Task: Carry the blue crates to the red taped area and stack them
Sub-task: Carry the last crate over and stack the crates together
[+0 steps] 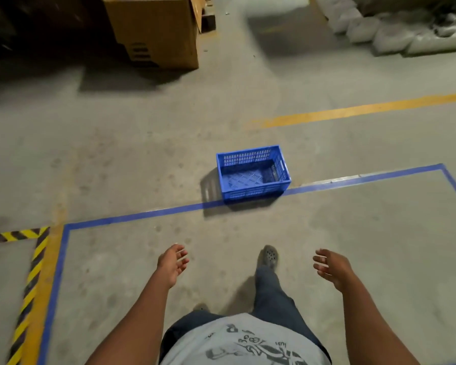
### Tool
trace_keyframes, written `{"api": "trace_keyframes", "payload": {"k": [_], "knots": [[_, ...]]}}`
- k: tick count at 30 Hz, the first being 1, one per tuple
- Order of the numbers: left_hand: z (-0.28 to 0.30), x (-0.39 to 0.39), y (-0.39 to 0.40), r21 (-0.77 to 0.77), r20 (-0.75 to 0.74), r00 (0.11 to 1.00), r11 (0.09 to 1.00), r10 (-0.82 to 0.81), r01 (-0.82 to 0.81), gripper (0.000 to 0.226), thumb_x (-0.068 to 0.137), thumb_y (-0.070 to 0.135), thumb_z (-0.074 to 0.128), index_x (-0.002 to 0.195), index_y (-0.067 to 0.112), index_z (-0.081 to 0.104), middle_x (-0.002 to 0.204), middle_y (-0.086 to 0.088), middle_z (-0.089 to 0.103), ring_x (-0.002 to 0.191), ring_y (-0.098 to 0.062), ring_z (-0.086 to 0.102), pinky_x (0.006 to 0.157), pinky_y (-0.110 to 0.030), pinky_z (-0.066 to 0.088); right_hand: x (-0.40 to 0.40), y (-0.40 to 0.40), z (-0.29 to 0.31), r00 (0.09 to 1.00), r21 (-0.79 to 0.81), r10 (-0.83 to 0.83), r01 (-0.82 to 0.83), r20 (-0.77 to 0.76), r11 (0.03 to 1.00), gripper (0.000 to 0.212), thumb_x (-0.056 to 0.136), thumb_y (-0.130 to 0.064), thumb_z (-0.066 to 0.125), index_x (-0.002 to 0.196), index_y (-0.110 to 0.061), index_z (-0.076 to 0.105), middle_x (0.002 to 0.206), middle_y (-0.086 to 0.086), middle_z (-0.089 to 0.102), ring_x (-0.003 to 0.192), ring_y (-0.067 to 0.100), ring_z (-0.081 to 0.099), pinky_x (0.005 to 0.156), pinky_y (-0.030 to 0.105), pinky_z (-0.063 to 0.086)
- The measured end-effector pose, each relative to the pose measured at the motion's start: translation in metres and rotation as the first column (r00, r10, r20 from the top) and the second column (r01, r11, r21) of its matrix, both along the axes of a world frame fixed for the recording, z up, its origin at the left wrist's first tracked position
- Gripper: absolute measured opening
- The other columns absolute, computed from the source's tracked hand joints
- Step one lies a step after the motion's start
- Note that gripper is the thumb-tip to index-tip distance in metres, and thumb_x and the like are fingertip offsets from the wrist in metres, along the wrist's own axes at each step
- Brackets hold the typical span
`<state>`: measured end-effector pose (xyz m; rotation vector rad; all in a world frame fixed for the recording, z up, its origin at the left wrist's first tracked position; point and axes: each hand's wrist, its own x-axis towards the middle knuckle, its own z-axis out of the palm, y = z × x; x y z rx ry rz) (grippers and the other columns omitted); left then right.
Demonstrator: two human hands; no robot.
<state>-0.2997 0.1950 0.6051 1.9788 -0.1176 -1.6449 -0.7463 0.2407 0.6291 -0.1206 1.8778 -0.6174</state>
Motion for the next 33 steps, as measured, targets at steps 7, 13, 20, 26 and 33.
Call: {"api": "trace_keyframes", "payload": {"k": [7, 13, 20, 26, 33], "knots": [[-0.009, -0.084, -0.087, 0.028, -0.006, 0.999, 0.998, -0.052, 0.052, 0.024, 0.1, 0.03, 0.052, 0.105, 0.012, 0.066, 0.097, -0.007, 0.067, 0.077, -0.023, 0.06, 0.064, -0.031, 0.047, -0.059, -0.105, 0.0, 0.998, 0.036, 0.061, -0.061, 0.019, 0.997, 0.025, 0.095, -0.019, 0.059, 0.112, -0.003, 0.068, 0.096, 0.013, 0.07, 0.076, 0.028, 0.064, 0.067, 0.032, 0.048], [-0.005, -0.143, -0.169, -0.015, 0.07, 0.991, 0.993, -0.118, 0.119, 0.024, 0.099, 0.027, 0.053, 0.108, 0.01, 0.068, 0.1, -0.009, 0.068, 0.079, -0.024, 0.062, 0.07, -0.034, 0.048, -0.105, -0.215, 0.003, 0.984, 0.06, 0.175, -0.177, 0.033, 0.982, 0.026, 0.094, -0.02, 0.059, 0.112, -0.003, 0.068, 0.085, 0.008, 0.067, 0.066, 0.021, 0.059, 0.063, 0.028, 0.044], [-0.022, -0.163, -0.265, 0.023, 0.093, 0.983, 0.988, -0.157, 0.155, 0.024, 0.098, 0.023, 0.055, 0.113, 0.01, 0.069, 0.097, -0.009, 0.069, 0.074, -0.023, 0.062, 0.064, -0.031, 0.048, -0.128, -0.33, -0.01, 0.973, 0.07, 0.228, -0.229, 0.024, 0.971, 0.024, 0.094, -0.019, 0.059, 0.11, -0.005, 0.069, 0.085, 0.009, 0.067, 0.066, 0.022, 0.06, 0.063, 0.027, 0.045], [-0.041, -0.178, -0.367, 0.027, 0.104, 0.975, 0.981, -0.195, 0.193, 0.024, 0.1, 0.028, 0.054, 0.11, 0.011, 0.068, 0.094, -0.007, 0.069, 0.074, -0.021, 0.061, 0.064, -0.029, 0.047, -0.141, -0.422, -0.027, 0.972, 0.047, 0.235, -0.235, -0.013, 0.971, 0.021, 0.094, -0.019, 0.058, 0.106, -0.006, 0.069, 0.084, 0.011, 0.067, 0.071, 0.024, 0.062, 0.066, 0.031, 0.048], [-0.123, -0.192, -0.459, 0.072, 0.144, 0.961, 0.971, -0.238, 0.229, 0.023, 0.099, 0.026, 0.055, 0.107, 0.01, 0.069, 0.083, -0.006, 0.067, 0.063, -0.018, 0.059, 0.057, -0.027, 0.045, -0.16, -0.521, -0.109, 0.94, 0.096, 0.34, -0.337, -0.021, 0.937, 0.023, 0.097, -0.021, 0.056, 0.107, -0.003, 0.067, 0.084, 0.013, 0.068, 0.071, 0.025, 0.063, 0.064, 0.031, 0.049]]}}
